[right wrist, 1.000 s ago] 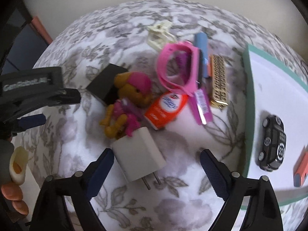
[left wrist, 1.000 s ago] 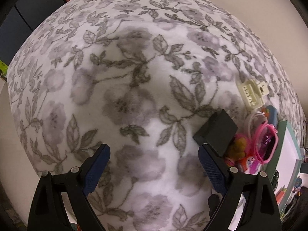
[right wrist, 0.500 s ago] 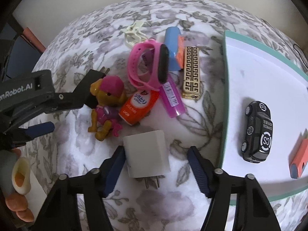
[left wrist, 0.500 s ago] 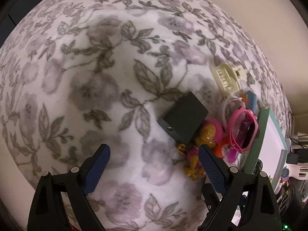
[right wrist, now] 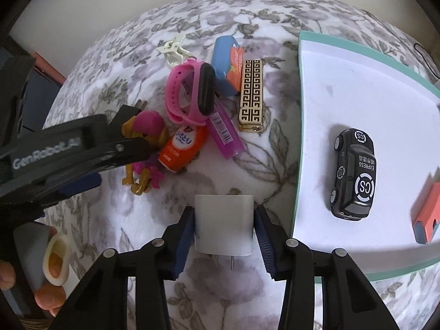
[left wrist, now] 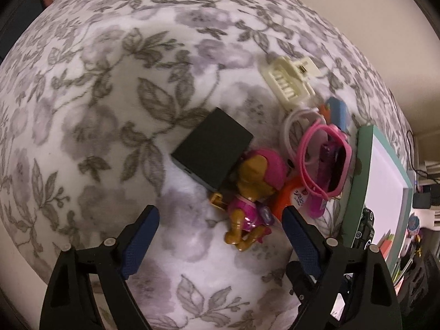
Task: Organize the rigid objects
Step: 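Grasp the white charger with the right gripper while the left grasps the pink figurine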
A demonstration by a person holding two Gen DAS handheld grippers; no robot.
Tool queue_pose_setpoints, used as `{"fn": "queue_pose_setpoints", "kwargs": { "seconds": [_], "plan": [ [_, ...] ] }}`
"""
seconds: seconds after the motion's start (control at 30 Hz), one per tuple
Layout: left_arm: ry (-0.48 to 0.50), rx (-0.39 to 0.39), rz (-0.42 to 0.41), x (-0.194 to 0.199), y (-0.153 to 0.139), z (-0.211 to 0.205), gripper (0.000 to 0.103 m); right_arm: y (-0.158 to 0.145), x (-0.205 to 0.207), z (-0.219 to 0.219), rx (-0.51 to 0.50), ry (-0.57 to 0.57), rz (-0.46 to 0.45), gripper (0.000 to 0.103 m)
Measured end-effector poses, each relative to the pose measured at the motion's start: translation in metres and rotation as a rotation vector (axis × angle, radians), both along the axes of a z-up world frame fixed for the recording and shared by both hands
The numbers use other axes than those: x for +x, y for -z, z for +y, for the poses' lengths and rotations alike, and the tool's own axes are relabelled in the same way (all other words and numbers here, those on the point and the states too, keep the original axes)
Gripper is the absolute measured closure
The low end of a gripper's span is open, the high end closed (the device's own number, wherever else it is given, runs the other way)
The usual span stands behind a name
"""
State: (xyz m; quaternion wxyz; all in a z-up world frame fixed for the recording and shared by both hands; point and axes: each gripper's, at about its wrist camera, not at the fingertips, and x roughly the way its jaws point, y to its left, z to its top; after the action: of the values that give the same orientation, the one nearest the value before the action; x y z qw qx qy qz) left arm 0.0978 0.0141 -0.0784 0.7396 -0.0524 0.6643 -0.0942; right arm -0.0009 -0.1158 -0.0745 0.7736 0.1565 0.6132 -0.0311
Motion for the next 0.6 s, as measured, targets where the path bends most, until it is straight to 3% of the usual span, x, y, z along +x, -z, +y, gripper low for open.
{"fn": "queue_pose_setpoints", "kwargs": {
  "seconds": [0.13, 0.4, 0.6],
  "plan": [
    [0.028, 0.008, -0.001, -0.002, 0.004, -0.020, 0.034, 0.000, -0.001, 0.001, 0.004, -0.007, 0.003, 0.056],
    [0.078, -0.053, -0.031, -0.007, 0.004, -0.043, 0.065, 0.000, -0.001, 0.001, 0.011, -0.008, 0.011, 0.056],
    [0.074, -0.067, -0.022, -0.007, 0.001, -0.044, 0.066, 0.001, 0.000, 0.002, 0.007, -0.007, 0.012, 0.056]
  ]
}}
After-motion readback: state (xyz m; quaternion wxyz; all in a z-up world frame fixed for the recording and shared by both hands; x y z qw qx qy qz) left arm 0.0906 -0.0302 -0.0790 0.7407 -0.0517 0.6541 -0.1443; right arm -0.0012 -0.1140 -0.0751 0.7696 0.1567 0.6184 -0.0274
